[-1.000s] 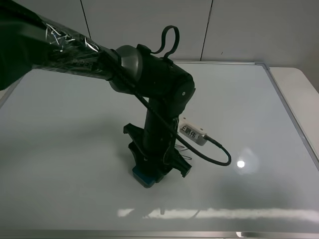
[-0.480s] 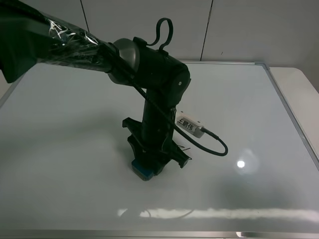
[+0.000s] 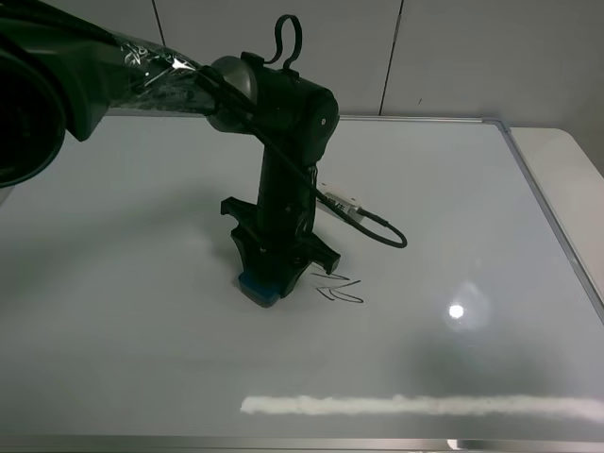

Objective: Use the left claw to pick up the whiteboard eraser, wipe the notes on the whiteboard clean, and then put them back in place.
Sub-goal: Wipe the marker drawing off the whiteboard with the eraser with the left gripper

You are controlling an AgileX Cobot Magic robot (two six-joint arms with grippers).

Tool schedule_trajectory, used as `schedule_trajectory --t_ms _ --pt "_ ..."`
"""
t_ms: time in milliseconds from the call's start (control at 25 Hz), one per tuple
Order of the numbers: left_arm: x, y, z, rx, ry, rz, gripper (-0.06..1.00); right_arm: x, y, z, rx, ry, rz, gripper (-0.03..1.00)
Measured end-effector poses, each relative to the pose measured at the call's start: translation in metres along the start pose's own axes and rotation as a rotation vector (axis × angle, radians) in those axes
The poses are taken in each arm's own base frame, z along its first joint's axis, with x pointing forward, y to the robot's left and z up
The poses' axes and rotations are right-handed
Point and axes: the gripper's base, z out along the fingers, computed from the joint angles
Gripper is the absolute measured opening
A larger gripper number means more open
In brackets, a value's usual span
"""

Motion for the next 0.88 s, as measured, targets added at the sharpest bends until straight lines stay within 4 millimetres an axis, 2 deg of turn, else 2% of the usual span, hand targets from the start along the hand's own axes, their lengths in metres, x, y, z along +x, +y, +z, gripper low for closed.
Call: schedule_trajectory --t_ms 160,320,480,720,880 --pt "-0.011 0.003 -0.004 -0.002 -0.035 -0.003 0.55 0.000 0.000 0.000 0.000 0.000 0.000 0.99" --pt "-0.010 -0.009 -0.004 -0.029 -0.045 0.037 0.55 0.000 0.000 0.000 0.000 0.000 0.000 0.99" --pt "-0.003 -0.042 -0.002 -0.041 -0.046 0.115 0.55 0.000 0.000 0.000 0.000 0.000 0.000 0.99" --pt "0.019 -0.101 0.005 -0.018 -0.029 0.265 0.55 0.000 0.000 0.000 0.000 0.000 0.000 0.99" --pt "0.028 -0.121 0.007 0.040 -0.009 0.291 0.55 0.000 0.000 0.000 0.000 0.000 0.000 0.99"
